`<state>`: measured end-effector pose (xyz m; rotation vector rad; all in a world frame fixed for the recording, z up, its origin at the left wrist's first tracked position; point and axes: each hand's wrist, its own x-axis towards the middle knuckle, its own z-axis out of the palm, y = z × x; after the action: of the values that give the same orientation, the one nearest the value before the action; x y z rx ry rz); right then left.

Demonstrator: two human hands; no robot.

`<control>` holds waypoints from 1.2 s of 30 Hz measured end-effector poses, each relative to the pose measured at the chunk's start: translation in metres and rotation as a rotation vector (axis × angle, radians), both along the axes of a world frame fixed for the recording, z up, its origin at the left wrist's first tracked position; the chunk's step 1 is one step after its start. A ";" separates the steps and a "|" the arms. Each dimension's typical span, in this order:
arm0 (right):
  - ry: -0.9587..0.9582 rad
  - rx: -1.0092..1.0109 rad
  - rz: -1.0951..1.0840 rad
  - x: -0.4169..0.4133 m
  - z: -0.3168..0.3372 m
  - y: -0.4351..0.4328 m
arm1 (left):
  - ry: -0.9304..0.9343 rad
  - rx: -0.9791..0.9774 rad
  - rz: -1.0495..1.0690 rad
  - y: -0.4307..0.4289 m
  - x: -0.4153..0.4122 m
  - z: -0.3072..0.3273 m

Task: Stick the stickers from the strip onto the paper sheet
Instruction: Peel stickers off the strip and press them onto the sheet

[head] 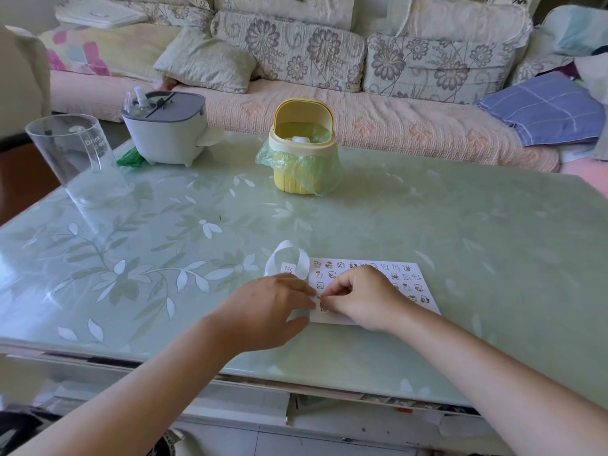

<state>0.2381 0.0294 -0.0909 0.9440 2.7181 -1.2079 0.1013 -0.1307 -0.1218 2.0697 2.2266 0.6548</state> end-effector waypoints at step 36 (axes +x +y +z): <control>0.063 0.760 0.386 0.043 -0.019 -0.011 | 0.140 -0.030 0.060 -0.003 0.014 -0.004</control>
<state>0.2812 0.0184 -0.1097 0.3406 3.2337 -0.1260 0.1152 -0.1339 -0.1259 2.1038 2.3645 0.4900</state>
